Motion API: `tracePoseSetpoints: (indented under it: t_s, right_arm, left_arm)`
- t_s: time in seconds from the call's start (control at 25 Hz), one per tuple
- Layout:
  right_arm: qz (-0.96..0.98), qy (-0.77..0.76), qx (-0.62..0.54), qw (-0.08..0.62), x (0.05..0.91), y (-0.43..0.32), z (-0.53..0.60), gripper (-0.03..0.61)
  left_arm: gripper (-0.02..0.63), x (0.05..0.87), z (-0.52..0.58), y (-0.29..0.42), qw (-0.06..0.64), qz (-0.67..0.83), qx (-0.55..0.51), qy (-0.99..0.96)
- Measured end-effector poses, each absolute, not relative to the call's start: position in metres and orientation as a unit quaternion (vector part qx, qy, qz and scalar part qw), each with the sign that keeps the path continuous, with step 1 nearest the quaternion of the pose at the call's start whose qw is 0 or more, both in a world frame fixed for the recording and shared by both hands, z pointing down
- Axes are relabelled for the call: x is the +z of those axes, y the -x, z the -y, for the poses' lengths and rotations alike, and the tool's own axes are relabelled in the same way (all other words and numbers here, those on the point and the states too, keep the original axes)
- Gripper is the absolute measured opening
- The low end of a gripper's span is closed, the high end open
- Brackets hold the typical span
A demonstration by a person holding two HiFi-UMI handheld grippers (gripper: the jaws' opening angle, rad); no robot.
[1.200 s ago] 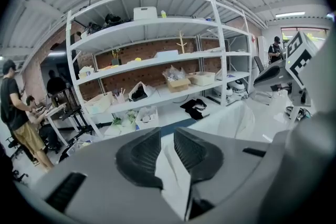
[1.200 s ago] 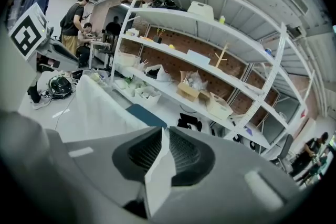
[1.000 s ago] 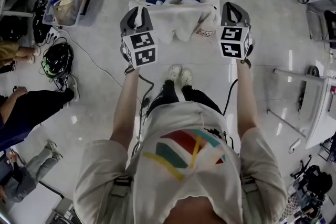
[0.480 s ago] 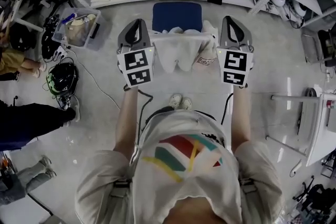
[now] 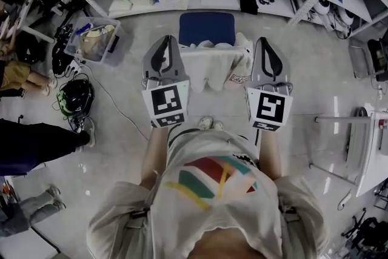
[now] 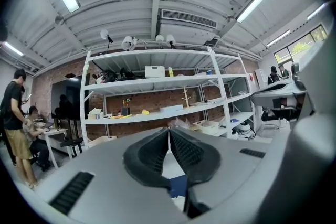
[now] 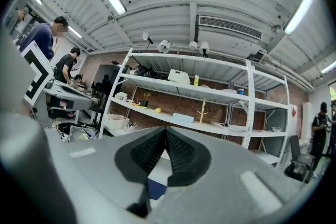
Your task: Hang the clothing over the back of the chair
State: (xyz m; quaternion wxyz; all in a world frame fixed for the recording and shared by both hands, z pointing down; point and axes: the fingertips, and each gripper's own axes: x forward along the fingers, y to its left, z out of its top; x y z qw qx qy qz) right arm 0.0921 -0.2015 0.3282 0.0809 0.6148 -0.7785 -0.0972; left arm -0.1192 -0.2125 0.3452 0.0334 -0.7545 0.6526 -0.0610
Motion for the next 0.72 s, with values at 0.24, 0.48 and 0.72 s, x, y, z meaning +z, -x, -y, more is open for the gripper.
tracePoseSetpoints:
  t_s: [0.24,0.48,0.72]
  right_arm:
    - [0.797,-0.596,-0.072,0.067,0.341,-0.076,0.188,0.006]
    - [0.799,-0.593,-0.057,0.077,0.355,-0.077,0.181,0.006]
    - [0.798,-0.593,-0.058,0.093,0.359,-0.077,0.182,0.005]
  left_arm:
    - [0.023,0.361,0.201,0.094,0.018,-0.631,-0.06,0.773]
    - [0.023,0.363,0.197,0.089,0.019,-0.626,-0.061,0.777]
    - [0.023,0.362,0.197,0.102,0.018,-0.64,-0.063,0.766]
